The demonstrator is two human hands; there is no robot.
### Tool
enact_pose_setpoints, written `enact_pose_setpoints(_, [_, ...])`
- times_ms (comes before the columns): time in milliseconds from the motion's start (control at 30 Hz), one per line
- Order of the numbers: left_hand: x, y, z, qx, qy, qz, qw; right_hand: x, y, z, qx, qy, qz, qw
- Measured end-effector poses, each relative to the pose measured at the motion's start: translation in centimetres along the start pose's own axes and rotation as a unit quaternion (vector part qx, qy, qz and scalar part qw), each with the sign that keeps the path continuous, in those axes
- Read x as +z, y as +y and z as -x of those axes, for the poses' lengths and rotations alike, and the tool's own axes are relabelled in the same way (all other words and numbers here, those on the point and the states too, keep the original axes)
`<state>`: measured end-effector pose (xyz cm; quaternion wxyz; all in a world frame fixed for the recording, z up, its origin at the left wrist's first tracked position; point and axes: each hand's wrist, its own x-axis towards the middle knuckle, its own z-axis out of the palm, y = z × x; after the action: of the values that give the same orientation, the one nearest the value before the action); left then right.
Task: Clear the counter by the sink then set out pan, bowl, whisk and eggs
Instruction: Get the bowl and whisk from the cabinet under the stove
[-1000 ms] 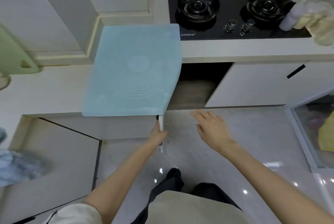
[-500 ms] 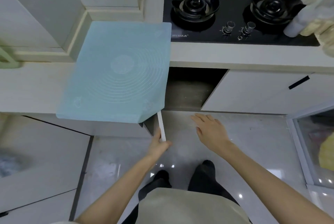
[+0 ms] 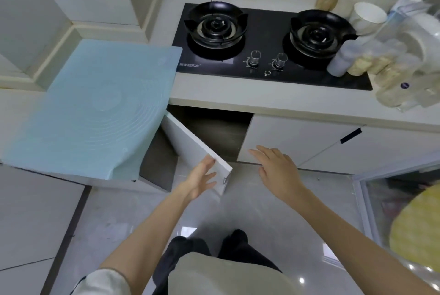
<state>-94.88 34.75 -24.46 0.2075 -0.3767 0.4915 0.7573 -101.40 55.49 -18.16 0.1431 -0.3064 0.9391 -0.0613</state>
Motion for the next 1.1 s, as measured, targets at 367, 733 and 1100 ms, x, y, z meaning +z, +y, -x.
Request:
enact_pose_setpoints(367, [4.5,5.7,-6.0,-0.028,-0.028,0.274,0.961,-2.5,7.0,-4.4,0.016,0.056,0.025,0.998])
enact_pose_setpoints(733, [4.9,10.3,-11.7,-0.065,-0.047,0.375,0.923,-1.6,10.8,-12.7,0.069,-0.029,0.036,0.997])
enact_pose_setpoints(1100, [5.9,12.1,-13.5,-0.07,-0.039,0.424,0.902,-1.9,12.0,-14.9,0.059,-0.013,-0.005,0.998])
